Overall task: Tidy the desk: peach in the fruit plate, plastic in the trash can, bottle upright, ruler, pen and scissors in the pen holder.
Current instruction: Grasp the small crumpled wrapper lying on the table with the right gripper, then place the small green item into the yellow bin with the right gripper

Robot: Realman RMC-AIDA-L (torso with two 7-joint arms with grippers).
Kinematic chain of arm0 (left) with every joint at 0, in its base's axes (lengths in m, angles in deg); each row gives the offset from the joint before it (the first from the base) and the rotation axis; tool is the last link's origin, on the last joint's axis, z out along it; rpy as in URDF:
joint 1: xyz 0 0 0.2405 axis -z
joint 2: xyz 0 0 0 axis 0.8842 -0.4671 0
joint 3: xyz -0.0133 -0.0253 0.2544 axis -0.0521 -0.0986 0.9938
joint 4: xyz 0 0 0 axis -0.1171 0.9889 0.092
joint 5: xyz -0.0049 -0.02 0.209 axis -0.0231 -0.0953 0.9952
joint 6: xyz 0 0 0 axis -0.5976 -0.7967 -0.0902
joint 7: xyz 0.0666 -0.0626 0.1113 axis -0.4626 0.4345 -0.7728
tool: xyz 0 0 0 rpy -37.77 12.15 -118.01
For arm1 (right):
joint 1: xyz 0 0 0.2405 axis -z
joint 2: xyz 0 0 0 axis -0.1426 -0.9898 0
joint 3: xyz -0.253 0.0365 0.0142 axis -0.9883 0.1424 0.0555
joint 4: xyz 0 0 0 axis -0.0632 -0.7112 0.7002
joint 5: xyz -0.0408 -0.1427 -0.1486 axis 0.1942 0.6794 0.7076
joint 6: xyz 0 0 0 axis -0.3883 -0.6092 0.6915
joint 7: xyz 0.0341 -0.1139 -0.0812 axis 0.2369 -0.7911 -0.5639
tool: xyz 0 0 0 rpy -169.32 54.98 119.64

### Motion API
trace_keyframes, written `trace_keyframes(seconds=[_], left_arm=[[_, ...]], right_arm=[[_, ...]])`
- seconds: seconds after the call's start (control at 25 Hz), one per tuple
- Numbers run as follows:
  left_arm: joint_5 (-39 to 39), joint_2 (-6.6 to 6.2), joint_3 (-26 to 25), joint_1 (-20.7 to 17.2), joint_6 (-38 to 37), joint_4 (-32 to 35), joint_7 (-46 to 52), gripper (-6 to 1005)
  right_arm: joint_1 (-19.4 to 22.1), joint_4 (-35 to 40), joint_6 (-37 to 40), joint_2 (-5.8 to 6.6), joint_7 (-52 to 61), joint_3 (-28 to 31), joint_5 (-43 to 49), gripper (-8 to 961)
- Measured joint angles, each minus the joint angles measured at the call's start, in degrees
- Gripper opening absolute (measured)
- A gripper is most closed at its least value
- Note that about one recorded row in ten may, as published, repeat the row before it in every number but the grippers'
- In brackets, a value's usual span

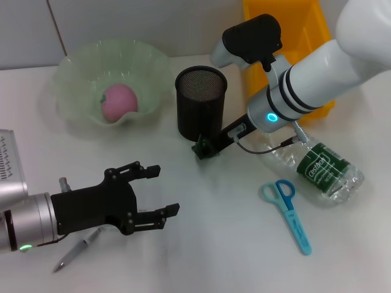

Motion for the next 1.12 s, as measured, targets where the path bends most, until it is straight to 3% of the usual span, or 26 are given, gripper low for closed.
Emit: trace_keyframes(seconds=[0.08, 0.24, 0.64, 0.68, 0.8, 0.88, 1.12], left_arm=[[0.0, -0.06, 0.1, 0.0, 0.0, 0.0, 0.0, 849], [0.0, -0.14, 0.1, 0.0, -0.1, 0.1, 0.0, 849], [0.0, -0.18, -0.2, -0.3, -0.2, 0.8, 0.4, 849], [0.0, -0.18, -0.3, -0.3, -0.3, 0.8, 0.4, 849], [0.0, -0.18, -0.4, -0.4, -0.3, 0.8, 0.4, 849], [0.0, -0.17, -0.5, -0.6, -0.3, 1.3, 0.4, 849], [0.0, -0.17, -0.5, -0.7, -0.4, 1.5, 0.4, 848]], right_arm=[[0.4, 0.6, 0.3, 0.0, 0.0, 0.0, 0.0, 531], [1.9, 3.4, 1.7, 0.0, 0.2, 0.1, -0.1, 482], [11.6, 20.3, 9.0, 0.45, 2.0, 1.1, 0.4, 416], [14.0, 25.2, 11.3, 0.53, 2.0, 2.7, 0.5, 411], [16.8, 30.8, 13.6, 0.6, 2.0, 5.2, 0.7, 396], [20.0, 38.1, 16.5, 0.58, 2.0, 10.0, 2.4, 386], [21.5, 43.0, 18.1, 0.68, 0.5, 19.6, 4.9, 354]])
